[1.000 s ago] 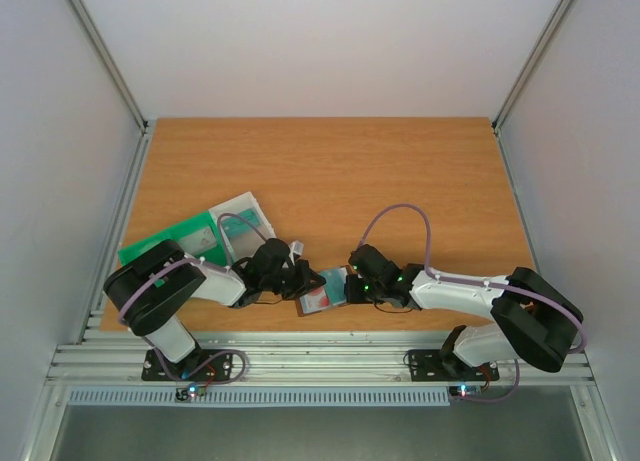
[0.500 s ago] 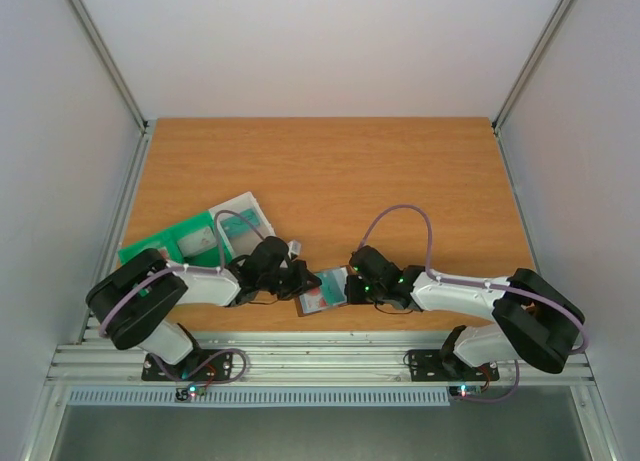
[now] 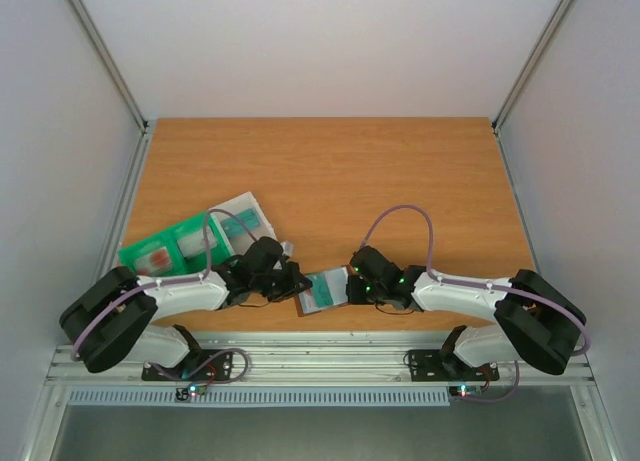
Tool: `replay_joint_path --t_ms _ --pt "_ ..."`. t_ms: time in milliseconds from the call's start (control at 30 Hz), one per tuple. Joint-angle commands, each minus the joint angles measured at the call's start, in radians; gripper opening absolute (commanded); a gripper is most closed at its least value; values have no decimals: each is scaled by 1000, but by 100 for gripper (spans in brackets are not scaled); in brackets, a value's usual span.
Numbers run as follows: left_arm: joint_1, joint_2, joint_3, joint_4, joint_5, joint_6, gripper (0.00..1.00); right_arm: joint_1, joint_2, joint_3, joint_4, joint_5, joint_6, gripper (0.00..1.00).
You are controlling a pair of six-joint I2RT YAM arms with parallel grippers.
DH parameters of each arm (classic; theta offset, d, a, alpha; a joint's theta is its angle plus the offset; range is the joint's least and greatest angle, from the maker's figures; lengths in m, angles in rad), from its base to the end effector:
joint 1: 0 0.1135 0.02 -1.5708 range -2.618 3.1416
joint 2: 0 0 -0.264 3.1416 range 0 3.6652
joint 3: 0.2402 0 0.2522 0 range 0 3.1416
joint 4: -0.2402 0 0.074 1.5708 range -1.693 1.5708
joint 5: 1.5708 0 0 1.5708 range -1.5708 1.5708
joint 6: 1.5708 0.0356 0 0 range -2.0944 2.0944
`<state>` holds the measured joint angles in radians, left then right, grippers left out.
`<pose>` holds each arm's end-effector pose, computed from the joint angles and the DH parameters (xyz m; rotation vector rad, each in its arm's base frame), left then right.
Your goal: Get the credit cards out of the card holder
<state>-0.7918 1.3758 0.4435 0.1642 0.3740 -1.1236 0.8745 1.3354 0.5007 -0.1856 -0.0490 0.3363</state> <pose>0.1594 -0.1800 0.1371 -0.2324 2.7026 -1.2329 0.1428 0.1735 0.1356 -0.7290 2.5738 0.4838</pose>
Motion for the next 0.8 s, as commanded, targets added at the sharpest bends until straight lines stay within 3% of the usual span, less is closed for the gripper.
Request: replay_joint_path --t_ms 0,367,767 --pt "-1 -73 31 -128 -70 57 0 0 7 -3 -97 43 -10 11" --pt "1 -257 93 -401 -203 139 0 0 -77 50 -127 -25 -5 15" --pt "-1 -420 87 -346 -139 119 1 0 -307 32 8 -255 102 31"
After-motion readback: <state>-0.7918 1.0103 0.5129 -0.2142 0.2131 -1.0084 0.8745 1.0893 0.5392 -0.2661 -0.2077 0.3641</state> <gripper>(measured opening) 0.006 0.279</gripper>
